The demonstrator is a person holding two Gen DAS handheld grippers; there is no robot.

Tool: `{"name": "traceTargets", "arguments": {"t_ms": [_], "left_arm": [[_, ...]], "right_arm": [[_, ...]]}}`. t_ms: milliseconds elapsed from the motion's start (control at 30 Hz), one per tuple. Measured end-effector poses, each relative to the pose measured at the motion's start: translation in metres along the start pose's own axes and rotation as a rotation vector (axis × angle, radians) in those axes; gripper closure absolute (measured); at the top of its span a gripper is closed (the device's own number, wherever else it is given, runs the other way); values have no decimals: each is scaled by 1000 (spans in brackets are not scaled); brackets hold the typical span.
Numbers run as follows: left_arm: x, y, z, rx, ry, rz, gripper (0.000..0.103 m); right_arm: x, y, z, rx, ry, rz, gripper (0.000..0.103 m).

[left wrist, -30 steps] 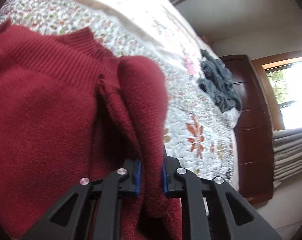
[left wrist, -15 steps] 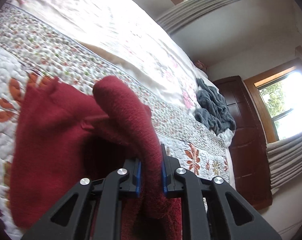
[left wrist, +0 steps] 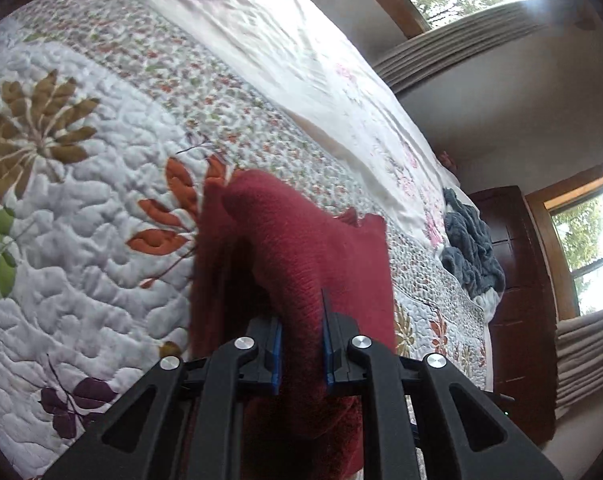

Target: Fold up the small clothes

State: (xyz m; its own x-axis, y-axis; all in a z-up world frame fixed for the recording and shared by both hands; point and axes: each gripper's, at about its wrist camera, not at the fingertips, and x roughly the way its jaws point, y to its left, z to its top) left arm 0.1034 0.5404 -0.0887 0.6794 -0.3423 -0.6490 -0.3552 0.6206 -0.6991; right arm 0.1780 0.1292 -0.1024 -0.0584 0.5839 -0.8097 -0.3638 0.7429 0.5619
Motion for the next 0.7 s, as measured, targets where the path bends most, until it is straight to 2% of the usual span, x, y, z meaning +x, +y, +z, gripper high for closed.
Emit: {"name": "traceTargets", "arguments": {"t_ms": [133,167,300,400,500,633,700], "left_arm": [[9,38,-9,-69,9,35,88],[10,41,-11,-71,14,39,87],[11,40,-15,-51,22,59,84],[-5,30,-16,-40,20,67,80],[-30,18,-26,4,11,74,70],[-57,0,-55,77,22,75,51],[-60,-5,-73,110,48,83,49]], "right_arm": [[10,9,-1,-14,22,-5,63],[6,7,-10,-17,26,-6,63],[18,9,-10,-12,42,-17,63],[19,10,-9,-3,41,-3,59],[17,8,-11,4,36,26,56],[18,5,-17,31,40,105,50],[22,4,-16,51,47,123,48]]}}
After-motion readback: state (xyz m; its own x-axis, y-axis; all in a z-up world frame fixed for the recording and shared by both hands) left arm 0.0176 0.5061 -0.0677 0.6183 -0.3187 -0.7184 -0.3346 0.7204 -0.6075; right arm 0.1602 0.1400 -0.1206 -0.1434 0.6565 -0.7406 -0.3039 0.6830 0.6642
